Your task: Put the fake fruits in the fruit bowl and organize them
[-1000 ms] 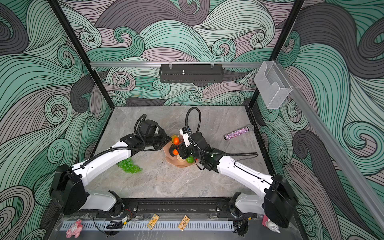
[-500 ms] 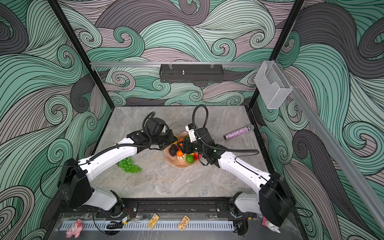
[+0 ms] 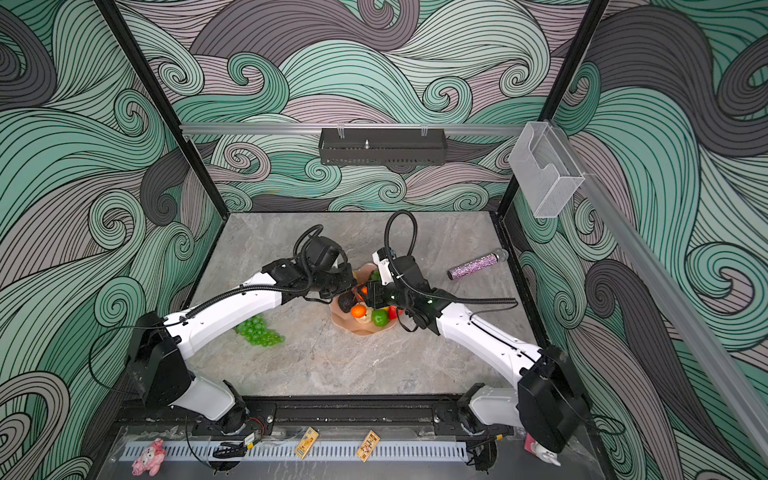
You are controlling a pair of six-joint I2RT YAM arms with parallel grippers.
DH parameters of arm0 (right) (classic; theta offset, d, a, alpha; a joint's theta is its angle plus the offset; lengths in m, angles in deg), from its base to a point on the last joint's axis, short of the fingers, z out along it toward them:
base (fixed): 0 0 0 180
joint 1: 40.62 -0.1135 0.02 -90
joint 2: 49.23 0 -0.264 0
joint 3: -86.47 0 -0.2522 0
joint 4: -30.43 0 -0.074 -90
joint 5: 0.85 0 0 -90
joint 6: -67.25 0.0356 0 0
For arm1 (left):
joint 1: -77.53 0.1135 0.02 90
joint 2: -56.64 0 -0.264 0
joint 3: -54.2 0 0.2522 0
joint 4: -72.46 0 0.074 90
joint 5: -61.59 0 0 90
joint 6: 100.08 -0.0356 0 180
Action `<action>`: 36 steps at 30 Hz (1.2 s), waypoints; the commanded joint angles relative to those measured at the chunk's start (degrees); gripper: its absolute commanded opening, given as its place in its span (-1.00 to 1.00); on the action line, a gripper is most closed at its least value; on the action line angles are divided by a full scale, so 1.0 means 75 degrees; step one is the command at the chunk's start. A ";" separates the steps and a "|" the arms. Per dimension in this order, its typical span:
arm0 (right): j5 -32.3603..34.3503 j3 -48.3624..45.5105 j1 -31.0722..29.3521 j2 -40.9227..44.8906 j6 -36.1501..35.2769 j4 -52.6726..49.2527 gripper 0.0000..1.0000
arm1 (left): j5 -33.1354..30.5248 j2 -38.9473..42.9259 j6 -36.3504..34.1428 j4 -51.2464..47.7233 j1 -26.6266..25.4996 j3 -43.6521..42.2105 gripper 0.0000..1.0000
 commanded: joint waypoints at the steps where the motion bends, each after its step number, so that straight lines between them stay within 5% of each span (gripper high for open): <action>1: 0.0124 0.0185 0.0021 0.0006 0.0008 -0.0248 0.07 | -0.0360 -0.0078 -0.0252 -0.0327 -0.0157 0.0354 -1.00; 19: -0.0253 0.0340 0.0021 -0.0391 0.0059 -0.0149 -0.32 | -0.0375 -0.0226 -0.0455 -0.0274 -0.0279 0.0446 -1.00; 29: -0.0333 0.0477 0.0510 -0.0664 -0.0132 -0.0061 -0.37 | -0.0579 0.0417 -0.0574 0.0095 -0.0242 0.0133 0.04; 36: -0.0415 0.0812 0.0916 -0.1437 -0.0220 0.0152 -0.39 | -0.1623 0.1794 -0.1061 0.0713 0.0036 -0.0967 0.34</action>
